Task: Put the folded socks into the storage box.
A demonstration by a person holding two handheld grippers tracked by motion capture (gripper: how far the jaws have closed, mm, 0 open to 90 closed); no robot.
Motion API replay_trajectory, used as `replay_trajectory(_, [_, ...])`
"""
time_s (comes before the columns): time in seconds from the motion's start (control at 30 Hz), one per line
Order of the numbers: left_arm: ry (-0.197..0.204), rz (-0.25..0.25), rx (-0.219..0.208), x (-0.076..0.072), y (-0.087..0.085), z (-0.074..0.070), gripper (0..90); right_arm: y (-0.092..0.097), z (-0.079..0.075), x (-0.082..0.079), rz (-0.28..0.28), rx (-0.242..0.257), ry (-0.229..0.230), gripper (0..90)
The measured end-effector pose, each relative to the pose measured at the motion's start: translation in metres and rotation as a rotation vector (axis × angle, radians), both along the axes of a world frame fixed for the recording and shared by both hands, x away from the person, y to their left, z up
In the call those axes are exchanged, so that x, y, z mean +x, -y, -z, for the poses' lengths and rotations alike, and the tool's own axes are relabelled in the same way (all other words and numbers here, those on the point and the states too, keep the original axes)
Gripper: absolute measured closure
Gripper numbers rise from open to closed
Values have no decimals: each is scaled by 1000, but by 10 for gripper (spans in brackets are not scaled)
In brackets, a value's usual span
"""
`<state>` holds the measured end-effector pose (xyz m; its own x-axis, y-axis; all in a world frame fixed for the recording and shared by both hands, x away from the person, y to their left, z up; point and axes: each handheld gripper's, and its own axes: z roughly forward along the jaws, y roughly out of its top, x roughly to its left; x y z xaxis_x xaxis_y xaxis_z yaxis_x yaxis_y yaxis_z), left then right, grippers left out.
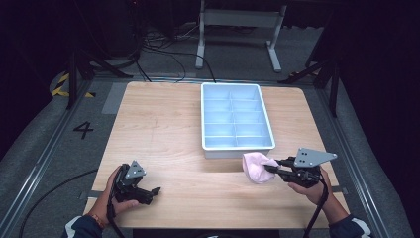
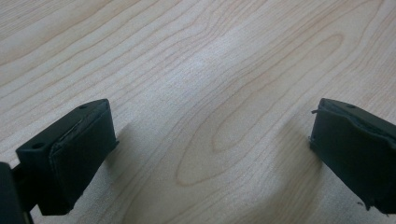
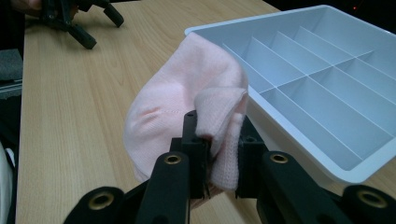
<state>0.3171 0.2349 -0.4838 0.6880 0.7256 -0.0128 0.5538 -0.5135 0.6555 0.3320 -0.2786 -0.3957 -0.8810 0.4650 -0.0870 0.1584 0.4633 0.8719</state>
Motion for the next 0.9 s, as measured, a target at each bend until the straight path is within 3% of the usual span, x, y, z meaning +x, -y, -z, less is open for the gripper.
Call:
replay_trajectory(0.47, [0, 0, -1, 0, 0, 0, 4, 13, -17, 10, 57, 20, 53, 787])
replay_trajectory(0.9, [0, 0, 0, 0, 0, 0, 4, 23, -26, 36, 137, 17, 68, 786])
